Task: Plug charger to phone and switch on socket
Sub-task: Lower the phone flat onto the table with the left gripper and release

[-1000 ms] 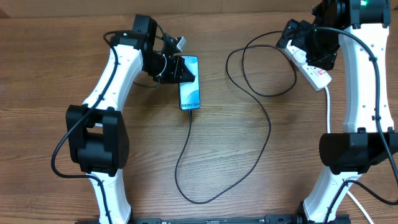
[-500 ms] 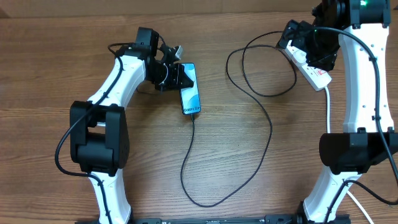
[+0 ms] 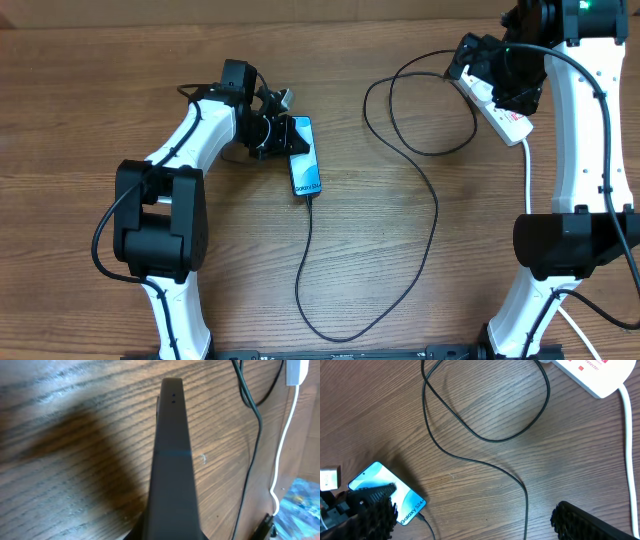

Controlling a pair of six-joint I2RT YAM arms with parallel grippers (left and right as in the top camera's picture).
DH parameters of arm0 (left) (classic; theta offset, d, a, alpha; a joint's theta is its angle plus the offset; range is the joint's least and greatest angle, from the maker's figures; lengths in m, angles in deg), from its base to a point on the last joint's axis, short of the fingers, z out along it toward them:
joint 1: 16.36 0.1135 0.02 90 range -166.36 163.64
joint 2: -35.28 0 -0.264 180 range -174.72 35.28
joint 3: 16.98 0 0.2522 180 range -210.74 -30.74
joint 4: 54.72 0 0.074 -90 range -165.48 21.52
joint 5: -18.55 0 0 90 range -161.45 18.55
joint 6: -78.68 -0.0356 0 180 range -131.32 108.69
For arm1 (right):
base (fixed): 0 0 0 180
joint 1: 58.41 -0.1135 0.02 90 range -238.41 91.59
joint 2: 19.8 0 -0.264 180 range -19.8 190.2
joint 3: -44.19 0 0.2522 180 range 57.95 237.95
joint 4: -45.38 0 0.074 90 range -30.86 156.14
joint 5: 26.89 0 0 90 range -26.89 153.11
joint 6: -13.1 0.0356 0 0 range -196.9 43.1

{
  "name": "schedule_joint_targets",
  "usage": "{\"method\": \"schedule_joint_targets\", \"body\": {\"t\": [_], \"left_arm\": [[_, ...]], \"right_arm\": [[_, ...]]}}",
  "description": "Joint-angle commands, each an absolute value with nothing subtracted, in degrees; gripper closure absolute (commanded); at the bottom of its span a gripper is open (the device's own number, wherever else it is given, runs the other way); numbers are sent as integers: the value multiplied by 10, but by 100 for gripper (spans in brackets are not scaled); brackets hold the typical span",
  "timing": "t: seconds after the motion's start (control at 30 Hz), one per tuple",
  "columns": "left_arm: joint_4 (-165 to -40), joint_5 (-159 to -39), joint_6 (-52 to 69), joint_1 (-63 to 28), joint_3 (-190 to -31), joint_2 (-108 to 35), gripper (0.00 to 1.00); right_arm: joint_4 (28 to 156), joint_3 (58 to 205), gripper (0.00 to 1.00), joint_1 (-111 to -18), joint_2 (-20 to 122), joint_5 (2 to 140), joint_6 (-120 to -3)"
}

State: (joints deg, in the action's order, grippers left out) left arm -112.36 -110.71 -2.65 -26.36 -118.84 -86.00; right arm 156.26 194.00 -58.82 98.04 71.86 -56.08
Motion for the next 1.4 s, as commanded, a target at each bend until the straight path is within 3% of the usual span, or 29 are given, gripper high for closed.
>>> {"method": "schedule_joint_targets", "body": {"t": [0.0,1.37], "left_arm": [[-1122,-1095,-23,-261,-1186,-854,95],[-1134,-978,-23,-260,-1181,-854,87]], "right_arm": [[1562,1940,0,-587,987,717,-559],[1562,1940,0,-587,987,717,-559]]}}
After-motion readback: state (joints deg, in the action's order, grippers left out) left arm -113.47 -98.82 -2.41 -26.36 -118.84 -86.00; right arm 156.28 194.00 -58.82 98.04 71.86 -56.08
